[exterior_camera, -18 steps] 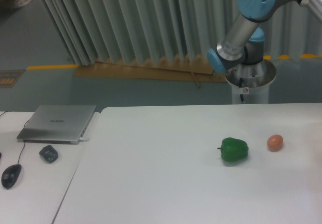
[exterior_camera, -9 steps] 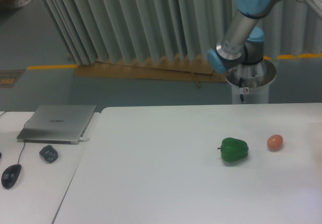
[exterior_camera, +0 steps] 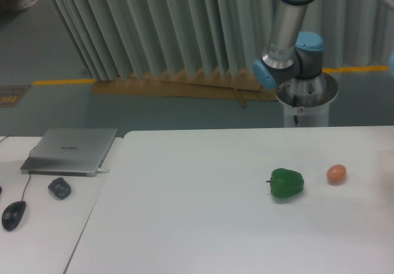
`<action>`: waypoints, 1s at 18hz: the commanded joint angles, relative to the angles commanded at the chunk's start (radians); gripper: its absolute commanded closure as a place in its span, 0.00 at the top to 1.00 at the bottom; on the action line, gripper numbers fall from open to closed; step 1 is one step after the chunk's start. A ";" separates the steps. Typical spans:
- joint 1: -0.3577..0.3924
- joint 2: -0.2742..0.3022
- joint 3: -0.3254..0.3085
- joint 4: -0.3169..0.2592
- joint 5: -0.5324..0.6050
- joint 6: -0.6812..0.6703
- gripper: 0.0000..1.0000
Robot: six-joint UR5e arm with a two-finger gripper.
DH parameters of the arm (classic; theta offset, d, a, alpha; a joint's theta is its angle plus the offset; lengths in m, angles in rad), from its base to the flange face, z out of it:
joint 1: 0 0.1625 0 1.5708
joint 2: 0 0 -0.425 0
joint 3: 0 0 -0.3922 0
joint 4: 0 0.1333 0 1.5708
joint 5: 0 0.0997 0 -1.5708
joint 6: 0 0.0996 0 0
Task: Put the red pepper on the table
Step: 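Lower the gripper holding a red pepper beside the green pepper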
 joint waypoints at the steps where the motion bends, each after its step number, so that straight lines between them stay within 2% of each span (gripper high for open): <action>1: -0.044 -0.002 0.000 0.000 0.009 -0.054 0.46; 4: -0.173 -0.015 -0.002 0.002 0.080 -0.203 0.46; 5: -0.230 -0.038 -0.002 0.003 0.104 -0.274 0.46; 8: -0.350 -0.101 0.000 0.008 0.202 -0.367 0.46; 9: -0.388 -0.141 0.000 0.009 0.253 -0.395 0.46; 12: -0.410 -0.173 -0.011 0.011 0.288 -0.402 0.49; 16: -0.410 -0.163 -0.034 0.014 0.290 -0.387 0.51; 17: -0.410 -0.161 -0.035 0.014 0.291 -0.381 0.53; 18: -0.410 -0.158 -0.035 0.014 0.292 -0.381 0.63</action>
